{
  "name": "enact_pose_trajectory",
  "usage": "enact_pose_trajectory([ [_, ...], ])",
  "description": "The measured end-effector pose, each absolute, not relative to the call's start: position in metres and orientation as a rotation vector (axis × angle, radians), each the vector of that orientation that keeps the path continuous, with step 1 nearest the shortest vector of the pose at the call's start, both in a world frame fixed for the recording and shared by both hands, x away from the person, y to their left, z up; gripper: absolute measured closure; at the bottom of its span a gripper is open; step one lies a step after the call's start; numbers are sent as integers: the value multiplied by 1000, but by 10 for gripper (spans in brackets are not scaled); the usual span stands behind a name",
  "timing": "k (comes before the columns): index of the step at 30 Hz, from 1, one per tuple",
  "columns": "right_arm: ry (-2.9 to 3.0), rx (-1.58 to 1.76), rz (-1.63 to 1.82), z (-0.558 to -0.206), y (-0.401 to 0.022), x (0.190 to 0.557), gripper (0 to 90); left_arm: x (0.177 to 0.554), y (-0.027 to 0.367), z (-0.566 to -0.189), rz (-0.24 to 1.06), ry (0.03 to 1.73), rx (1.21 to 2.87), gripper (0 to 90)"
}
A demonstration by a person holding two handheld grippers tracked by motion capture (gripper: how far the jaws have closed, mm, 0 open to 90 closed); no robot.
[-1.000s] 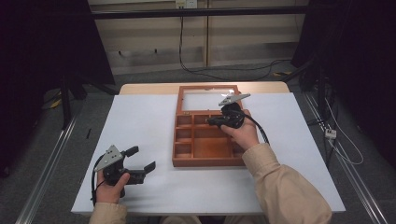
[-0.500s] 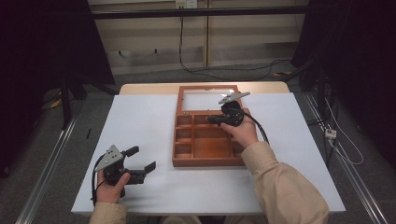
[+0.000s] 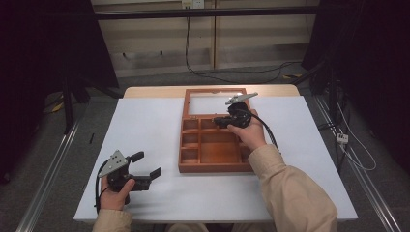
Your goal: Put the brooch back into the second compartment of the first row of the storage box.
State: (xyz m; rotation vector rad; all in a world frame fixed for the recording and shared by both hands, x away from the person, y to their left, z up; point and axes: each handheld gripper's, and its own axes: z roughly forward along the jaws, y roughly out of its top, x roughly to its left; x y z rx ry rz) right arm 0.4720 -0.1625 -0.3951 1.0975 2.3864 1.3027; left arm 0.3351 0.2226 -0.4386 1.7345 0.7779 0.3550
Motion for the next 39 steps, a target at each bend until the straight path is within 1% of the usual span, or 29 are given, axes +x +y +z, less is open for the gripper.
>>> enact_pose_trajectory([
  [12, 2378, 1123, 1313, -402, -163, 479, 900, 336, 222, -439, 350, 776, 1738, 48],
  [25, 2398, 1100, 1281, -402, -154, 484, 900, 336, 222, -439, 351, 776, 1738, 48],
  [39, 2425, 1104, 1248, -411, -149, 487, 900, 336, 222, -439, 350, 775, 1741, 48],
])
